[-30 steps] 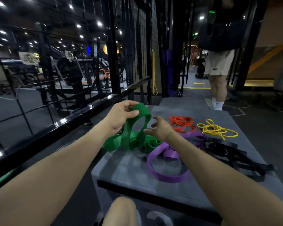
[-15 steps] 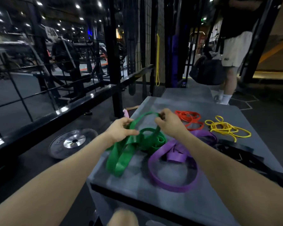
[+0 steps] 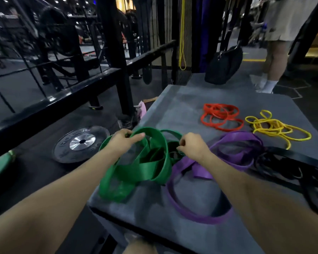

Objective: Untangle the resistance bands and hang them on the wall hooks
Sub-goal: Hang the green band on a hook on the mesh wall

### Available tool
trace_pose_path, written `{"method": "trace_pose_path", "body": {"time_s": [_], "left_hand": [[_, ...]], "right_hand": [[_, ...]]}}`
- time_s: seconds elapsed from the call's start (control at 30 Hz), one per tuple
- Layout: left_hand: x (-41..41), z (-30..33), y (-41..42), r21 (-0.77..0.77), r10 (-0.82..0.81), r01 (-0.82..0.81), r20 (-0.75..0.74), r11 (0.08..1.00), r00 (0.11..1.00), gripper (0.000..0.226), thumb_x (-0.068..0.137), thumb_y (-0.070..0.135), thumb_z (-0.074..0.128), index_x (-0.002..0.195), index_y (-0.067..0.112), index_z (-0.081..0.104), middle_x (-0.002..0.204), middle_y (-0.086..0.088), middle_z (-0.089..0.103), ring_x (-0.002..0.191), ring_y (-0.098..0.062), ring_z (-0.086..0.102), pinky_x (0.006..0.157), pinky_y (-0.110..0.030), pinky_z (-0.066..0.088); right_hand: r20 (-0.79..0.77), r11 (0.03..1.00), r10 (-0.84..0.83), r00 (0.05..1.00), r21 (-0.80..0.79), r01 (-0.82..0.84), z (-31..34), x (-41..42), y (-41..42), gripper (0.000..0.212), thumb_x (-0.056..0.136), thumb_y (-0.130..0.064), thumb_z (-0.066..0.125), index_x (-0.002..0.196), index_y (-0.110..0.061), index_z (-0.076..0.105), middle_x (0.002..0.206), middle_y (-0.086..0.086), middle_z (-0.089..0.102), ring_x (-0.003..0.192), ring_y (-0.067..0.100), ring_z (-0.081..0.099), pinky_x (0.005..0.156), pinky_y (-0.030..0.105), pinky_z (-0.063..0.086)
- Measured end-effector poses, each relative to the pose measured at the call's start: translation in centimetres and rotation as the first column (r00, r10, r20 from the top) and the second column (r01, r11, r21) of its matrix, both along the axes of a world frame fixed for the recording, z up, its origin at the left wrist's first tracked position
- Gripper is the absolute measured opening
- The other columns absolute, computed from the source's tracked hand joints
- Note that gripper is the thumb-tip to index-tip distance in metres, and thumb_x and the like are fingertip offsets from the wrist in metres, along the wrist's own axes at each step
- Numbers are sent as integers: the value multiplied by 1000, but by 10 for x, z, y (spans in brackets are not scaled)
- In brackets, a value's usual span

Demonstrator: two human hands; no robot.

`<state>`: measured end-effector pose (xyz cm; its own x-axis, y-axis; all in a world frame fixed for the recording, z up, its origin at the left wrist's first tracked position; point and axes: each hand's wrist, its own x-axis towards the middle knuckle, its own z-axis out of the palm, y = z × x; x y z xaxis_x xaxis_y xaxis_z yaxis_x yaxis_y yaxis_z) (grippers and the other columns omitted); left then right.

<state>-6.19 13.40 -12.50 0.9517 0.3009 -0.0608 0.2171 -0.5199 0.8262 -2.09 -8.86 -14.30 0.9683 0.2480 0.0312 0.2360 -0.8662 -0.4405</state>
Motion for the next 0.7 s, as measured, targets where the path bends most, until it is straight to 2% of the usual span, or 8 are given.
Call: {"method": "trace_pose_path", "body": {"time_s": [0.13,0.27,0.33,0.4,0.5,0.63,0.7], "left_hand": [[3,-6,-15,110,-26,30,-36,994,999,47,83,53,58,88,6,62,77,-7,53,72,-20,48,62,-31,34],[-4,-2,-10,157,19,-13,-37,987,999,52,86,57,50,74,7,53,64,-4,45,60,-19,42,55,-29,31],[-10,6,-3,154,32,-29,-18,988,999,53,86,58,49,74,6,53,62,-3,44,60,-20,42,56,-30,31],[-16,14,4,140,30,-32,11,990,999,58,85,59,49,85,2,60,65,-4,48,65,-21,46,58,-31,33],[-25,29,9,103,29,-34,51,994,998,58,84,61,49,95,5,62,80,-6,55,79,-22,52,66,-31,37],[-33,54,15,4,104,-104,33,995,994,67,83,68,44,120,13,60,118,-7,61,111,-27,55,95,-34,41],[-38,66,16,-15,18,-18,-1,1000,1000,54,88,51,52,120,8,61,122,-13,62,110,-30,58,99,-37,44]], "right_hand": [[18,992,-63,998,-110,65,-14,-2,10,31,84,-24,64,104,0,63,110,20,64,107,35,59,85,37,49],[56,972,-113,992,-199,122,-12,-5,10,22,85,-5,53,106,-3,61,113,18,63,108,36,58,86,39,49],[30,975,-143,989,-167,146,-9,-8,9,24,83,1,49,103,-3,62,111,19,64,106,36,60,85,38,49],[-22,982,-184,983,-36,184,0,-10,8,26,82,0,49,102,-6,65,110,19,65,105,36,61,87,37,49],[24,989,-115,993,91,112,26,-11,8,27,85,-3,49,103,-7,69,111,17,67,109,35,58,95,33,42],[136,989,4,991,145,-24,79,-25,14,21,88,-4,49,98,-4,66,108,11,67,111,28,55,100,33,32],[147,983,21,989,176,-47,103,-38,15,20,89,-4,47,97,-2,64,100,10,64,103,27,55,102,36,33]]}}
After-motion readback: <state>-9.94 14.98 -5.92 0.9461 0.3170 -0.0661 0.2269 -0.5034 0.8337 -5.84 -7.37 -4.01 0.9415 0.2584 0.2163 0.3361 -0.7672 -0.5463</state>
